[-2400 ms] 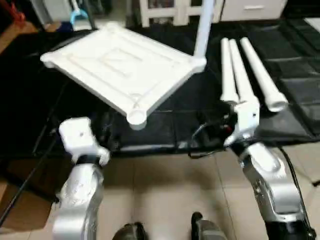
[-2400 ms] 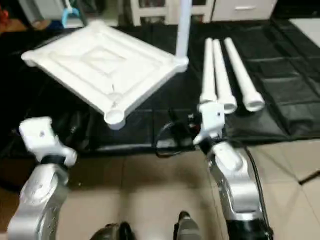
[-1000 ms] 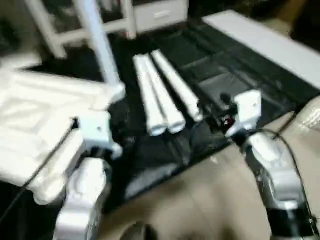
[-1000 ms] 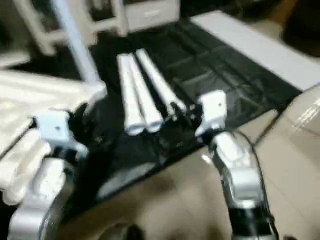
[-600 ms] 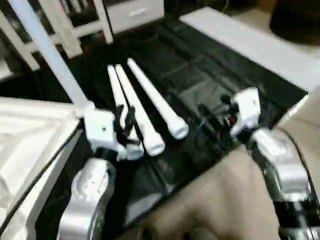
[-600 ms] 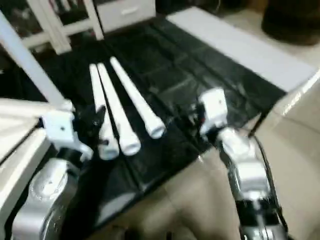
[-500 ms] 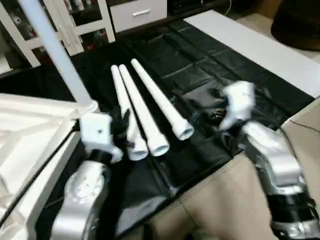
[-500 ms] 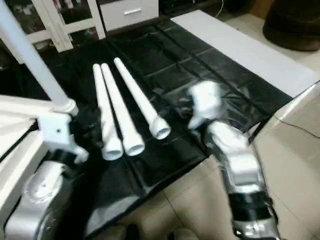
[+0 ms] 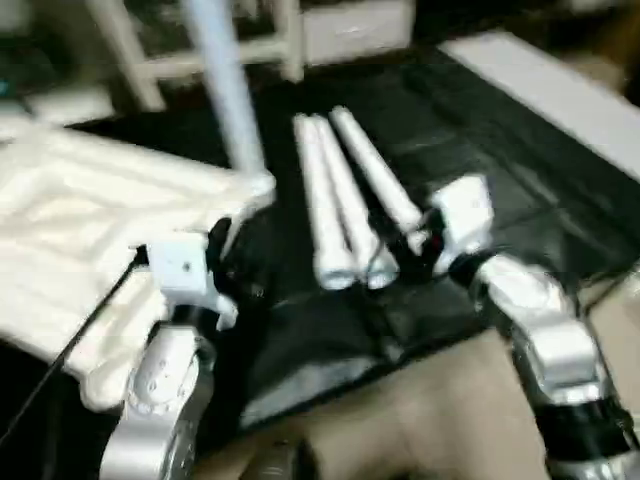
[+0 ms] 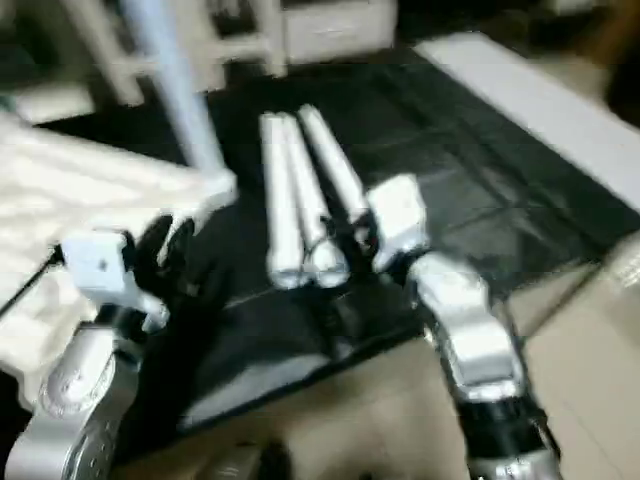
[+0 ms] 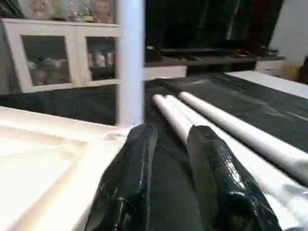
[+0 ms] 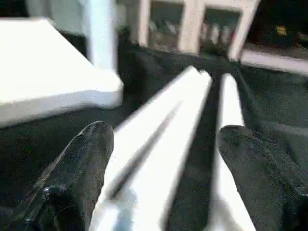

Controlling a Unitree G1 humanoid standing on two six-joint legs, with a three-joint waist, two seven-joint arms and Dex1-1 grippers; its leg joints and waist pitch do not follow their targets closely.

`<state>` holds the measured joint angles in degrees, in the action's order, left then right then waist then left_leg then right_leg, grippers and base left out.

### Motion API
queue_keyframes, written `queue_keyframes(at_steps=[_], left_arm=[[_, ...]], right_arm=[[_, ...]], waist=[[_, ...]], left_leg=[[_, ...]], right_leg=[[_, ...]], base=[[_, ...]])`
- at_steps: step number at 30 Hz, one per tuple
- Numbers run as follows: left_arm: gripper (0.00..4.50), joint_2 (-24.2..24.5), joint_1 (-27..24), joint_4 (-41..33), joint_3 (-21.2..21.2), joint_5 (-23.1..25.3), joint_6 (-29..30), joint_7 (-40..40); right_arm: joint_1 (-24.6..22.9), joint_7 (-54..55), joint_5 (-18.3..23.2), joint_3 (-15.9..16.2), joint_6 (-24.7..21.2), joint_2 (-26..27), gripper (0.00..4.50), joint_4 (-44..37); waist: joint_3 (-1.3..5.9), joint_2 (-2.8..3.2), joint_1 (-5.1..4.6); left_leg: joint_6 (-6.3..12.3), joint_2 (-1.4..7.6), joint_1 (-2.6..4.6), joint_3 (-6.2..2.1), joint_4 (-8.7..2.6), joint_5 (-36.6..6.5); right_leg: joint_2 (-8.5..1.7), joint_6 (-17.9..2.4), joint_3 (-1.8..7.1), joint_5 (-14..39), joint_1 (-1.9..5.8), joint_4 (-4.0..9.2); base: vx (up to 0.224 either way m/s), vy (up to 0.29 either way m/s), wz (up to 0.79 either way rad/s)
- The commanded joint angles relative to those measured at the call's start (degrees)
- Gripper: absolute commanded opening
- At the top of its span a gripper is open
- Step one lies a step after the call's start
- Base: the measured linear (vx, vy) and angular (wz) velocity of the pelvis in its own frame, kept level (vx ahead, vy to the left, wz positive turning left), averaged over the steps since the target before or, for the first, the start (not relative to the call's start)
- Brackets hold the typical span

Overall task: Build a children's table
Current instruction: Move to table

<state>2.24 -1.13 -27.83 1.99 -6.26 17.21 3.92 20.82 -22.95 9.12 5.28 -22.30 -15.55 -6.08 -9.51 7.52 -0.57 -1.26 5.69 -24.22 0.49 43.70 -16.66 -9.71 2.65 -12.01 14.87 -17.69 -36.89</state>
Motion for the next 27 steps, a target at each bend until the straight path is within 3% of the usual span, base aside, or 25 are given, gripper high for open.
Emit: queue_keyframes(at_steps=[1, 2, 5, 6, 7, 8, 9, 10, 11, 12, 13, 14, 15, 16, 17, 18, 19, 20, 21, 22, 23, 24, 25, 26, 27], left_arm=[[1.40, 0.0, -0.1, -0.5, -0.5, 1.1, 0.8, -1.4], [1.40, 0.0, -0.1, -0.5, -0.5, 1.3, 0.7, -1.7], [1.40, 0.4, 0.2, -0.4, 0.0, 2.3, 0.7, -2.0], [1.40, 0.4, 0.2, -0.3, 0.0, 2.4, 0.8, -2.2], [1.40, 0.2, 0.3, -0.3, 0.0, 2.7, 0.9, -2.3], [1.40, 0.0, 0.4, -0.3, -0.1, 2.9, 1.1, -2.7], [1.40, -0.3, 0.4, -0.4, -0.2, 3.0, 1.4, -3.2], [1.40, -0.4, 0.5, -0.3, -0.4, 3.1, 1.6, -3.6], [1.40, -0.6, 0.6, -0.2, -0.5, 3.3, 1.7, -4.1], [1.40, -0.6, 0.6, 0.1, -0.6, 3.6, 2.3, -4.6], [1.40, -1.3, 0.6, 0.4, -1.1, 3.2, 2.1, -5.2], [1.40, -1.8, 0.5, 0.7, -1.4, 2.9, 1.9, -5.7], [1.40, -2.4, 0.5, 0.9, -1.8, 2.6, 1.7, -6.1], [1.40, -2.6, 0.6, 1.0, -2.1, 2.7, 1.7, -6.5], [1.40, -2.6, 0.6, 1.0, -2.1, 2.7, 1.7, -6.5], [1.40, -2.3, 1.2, 1.0, -2.1, 3.1, 1.9, -6.2], [1.40, -2.0, 1.6, 0.9, -2.0, 3.3, 2.1, -5.9], [1.40, -1.8, 1.8, 1.0, -2.0, 3.3, 2.0, -5.6], [1.40, -1.7, 1.9, 1.0, -2.0, 3.3, 2.0, -5.5], [1.40, -0.7, 2.3, 0.7, -1.9, 2.6, 2.0, -4.0], [1.40, -0.5, 2.3, 0.7, -1.9, 2.5, 2.0, -3.9], [1.40, -0.2, 2.4, 0.5, -2.1, 2.4, 2.0, -3.7], [1.40, -0.2, 2.4, 0.5, -2.1, 2.4, 2.0, -3.7], [1.40, -0.2, 2.6, 0.6, -2.3, 2.5, 2.0, -3.7], [1.40, -0.2, 2.7, 0.8, -2.3, 2.4, 1.9, -3.5]], right_arm=[[-1.1, -0.2, 0.3, 0.3, -0.5, 0.1, 3.86, -0.7], [-1.3, -0.2, 0.3, 0.3, -0.4, 0.1, 3.86, -0.8], [-1.8, -0.6, -0.1, 0.8, 0.3, 0.6, 3.86, -0.8], [-1.8, -0.7, -0.2, 0.8, 0.4, 0.7, 3.86, -0.8], [-1.8, -0.5, -0.1, 0.8, 0.5, 0.8, 3.86, -0.7], [-1.8, -0.3, 0.0, 0.7, 0.6, 0.8, 3.86, -0.6], [-1.7, -0.2, 0.0, 0.5, 0.6, 0.7, 3.86, -0.6], [-1.7, -0.2, 0.0, 0.2, 0.7, 0.7, 3.86, -0.4], [-1.7, -0.1, 0.1, -0.1, 0.7, 0.7, 3.86, -0.3], [-1.7, 0.2, -0.1, -0.4, 1.0, 0.6, 3.86, -0.1], [-1.6, 1.1, -0.9, -0.7, 1.8, 0.5, 3.86, 0.6], [-1.6, 1.8, -1.5, -1.0, 2.5, 0.5, 3.86, 1.1], [-1.5, 2.4, -2.2, -1.2, 3.2, 0.4, 3.86, 1.7], [-1.5, 2.9, -2.7, -1.4, 5.1, 0.6, 3.86, 2.1], [-1.5, 2.9, -2.7, -1.4, 5.1, 0.6, 3.86, 2.1], [-2.0, 3.7, -2.2, -2.1, 4.5, 1.1, 3.86, 1.9], [-2.3, 3.9, -1.6, -2.6, 4.0, 1.4, 3.86, 1.5], [-2.4, 3.9, -1.3, -2.7, 3.5, 1.5, 3.86, 1.3], [-2.5, 3.9, -1.2, -2.8, 3.4, 1.5, 3.86, 1.2], [-3.3, 3.4, -0.3, -2.5, 2.1, 1.9, 3.86, -0.1], [-3.4, 3.4, -0.3, -2.4, 2.0, 2.0, 3.86, -0.2], [-3.9, 3.2, 0.2, -2.1, 1.4, 2.4, 3.86, -1.1], [-3.9, 3.2, 0.2, -2.1, 1.4, 2.4, 3.86, -1.1], [-4.2, 3.5, 0.1, -1.8, 1.5, 2.8, 3.86, -1.7], [-4.5, 3.6, 0.2, -1.7, 1.6, 3.1, 3.86, -1.9]], waist=[[1.97, 0.28, -1.17], [3.30, 0.12, -2.24], [3.99, 0.19, -3.36], [4.33, -0.62, -3.09], [4.87, -1.22, -2.93], [4.92, -1.86, -3.10], [5.15, -3.26, -2.78], [5.65, -4.63, -2.64], [5.37, -6.19, -0.22], [4.35, -6.14, 0.00], [3.62, -6.57, 0.22], [3.98, -6.43, 0.31], [4.81, -6.72, 0.47], [5.44, -4.84, 0.89], [5.44, -4.84, 0.89], [7.21, -1.44, 0.72], [8.11, -2.74, -1.31], [8.82, -3.32, -2.64], [8.23, -3.78, -2.79], [5.05, -6.16, 0.66], [4.49, -5.83, 0.69], [4.10, -4.95, 0.36], [3.00, -5.00, -0.73], [2.34, -4.37, -0.57], [2.51, -3.41, -2.49]], left_leg=[[-7.69, 3.54, 1.57, -6.65, -13.94, -30.5], [-9.64, 6.21, 4.14, -10.76, -14.93, -30.9], [-5.88, 4.95, 7.22, -18.41, -16.16, -6.3], [-4.96, 4.72, 7.88, -20.23, -16.81, -2.2], [-4.48, 3.04, 7.87, -20.37, -17.39, 0.3], [-4.66, 1.75, 7.20, -20.21, -18.18, -0.9], [-3.44, -1.92, 5.33, -18.70, -18.99, -7.5], [-0.25, -3.65, 3.62, -17.18, -18.01, -11.5], [3.33, -7.71, -3.06, -7.46, -6.67, -13.7], [7.76, -5.63, -4.50, 1.31, 2.17, -8.0], [7.09, -3.65, -5.47, 3.37, 3.22, -3.6], [6.40, -3.28, -4.45, 4.46, 2.67, -3.6], [6.83, -2.16, -3.73, 5.41, -0.18, -2.2], [8.98, -1.53, -1.64, 5.30, -4.62, 0.1], [8.98, -1.53, -1.64, 5.30, -4.62, 0.1], [19.22, 11.59, 3.39, -1.88, -9.69, 10.5], [33.11, 20.97, 12.93, -8.04, -8.04, 41.7], [31.86, 20.15, 15.00, -9.14, -5.55, 59.6], [27.22, 17.46, 14.06, -8.87, -4.14, 67.6], [14.41, 0.35, 1.20, 2.38, -6.32, 28.9], [12.46, -0.07, 0.94, 2.60, -7.14, 10.4], [6.70, 1.20, 1.99, 2.48, -8.57, -8.7], [2.17, 1.21, 3.21, 3.39, -9.31, -17.7], [2.37, 0.83, 1.62, 2.88, -9.40, -20.3], [1.87, 0.38, 1.45, 3.44, -9.31, -24.0]], right_leg=[[4.82, -8.2, 2.82, 20.7, 0.13, 0.57], [5.94, -5.5, 6.90, 5.6, -1.90, -2.21], [7.83, -5.4, 10.25, 10.3, -3.33, -4.30], [8.26, -6.2, 11.69, 11.4, -3.81, -4.99], [8.08, -8.5, 13.25, 9.9, -3.47, -4.00], [7.98, -10.1, 14.16, 9.3, -2.80, -2.80], [7.31, -14.5, 15.39, 11.0, -1.20, 0.43], [6.71, -18.0, 16.41, 12.7, -0.09, 2.08], [0.74, -29.6, 17.19, 14.0, 2.70, 9.68], [-0.86, -29.6, 15.11, 11.1, 2.40, 9.61], [-1.45, -24.7, 11.68, 4.0, 2.08, 8.80], [-1.48, -22.9, 11.13, 1.4, 2.15, 8.70], [-1.12, -18.5, 9.94, -5.0, 3.85, 8.22], [2.53, -8.8, 12.21, -11.5, 3.61, 9.41], [2.53, -8.8, 12.21, -11.5, 3.61, 9.41], [3.67, 7.9, 8.90, -16.0, 1.54, 2.66], [-1.21, 8.2, 13.57, -5.6, -10.45, -4.41], [-3.63, 6.1, 17.20, -8.0, -13.21, -5.47], [-5.13, 5.1, 20.17, -12.2, -14.37, -5.25], [1.28, 7.8, 17.38, -17.6, -4.79, 4.03], [0.78, 7.3, 16.66, 0.4, -3.74, 5.74], [-0.38, 3.9, 15.71, 30.3, -2.49, 6.37], [0.32, 0.3, 13.92, 49.3, -2.88, 7.97], [-0.90, -0.6, 11.71, 54.5, -1.26, 8.30], [-0.84, -0.2, 8.73, 58.4, 0.46, 9.25]], base=[[-0.020, 0.121, 0.68], [-0.041, 0.091, 0.77], [-0.004, 0.017, 0.49], [-0.010, -0.120, 0.54], [-0.010, -0.120, 0.54], [-0.040, -0.180, 0.60], [-0.047, -0.259, 0.59], [-0.047, -0.259, 0.59], [-0.062, -0.305, 0.64], [-0.052, -0.277, 0.51], [-0.052, -0.277, 0.51], [-0.023, -0.258, 0.47], [-0.006, -0.229, 0.65], [-0.006, -0.229, 0.65], [0.021, -0.187, 0.50], [0.040, -0.134, 0.24], [0.040, -0.134, 0.24], [0.000, 0.000, 0.00], [-0.145, 0.260, 0.14], [-0.145, 0.260, 0.14], [-0.253, 0.285, 0.11], [-0.136, 0.061, -0.12], [-0.136, 0.061, -0.12], [0.000, 0.000, 0.00], [-0.022, 0.030, 0.21]])
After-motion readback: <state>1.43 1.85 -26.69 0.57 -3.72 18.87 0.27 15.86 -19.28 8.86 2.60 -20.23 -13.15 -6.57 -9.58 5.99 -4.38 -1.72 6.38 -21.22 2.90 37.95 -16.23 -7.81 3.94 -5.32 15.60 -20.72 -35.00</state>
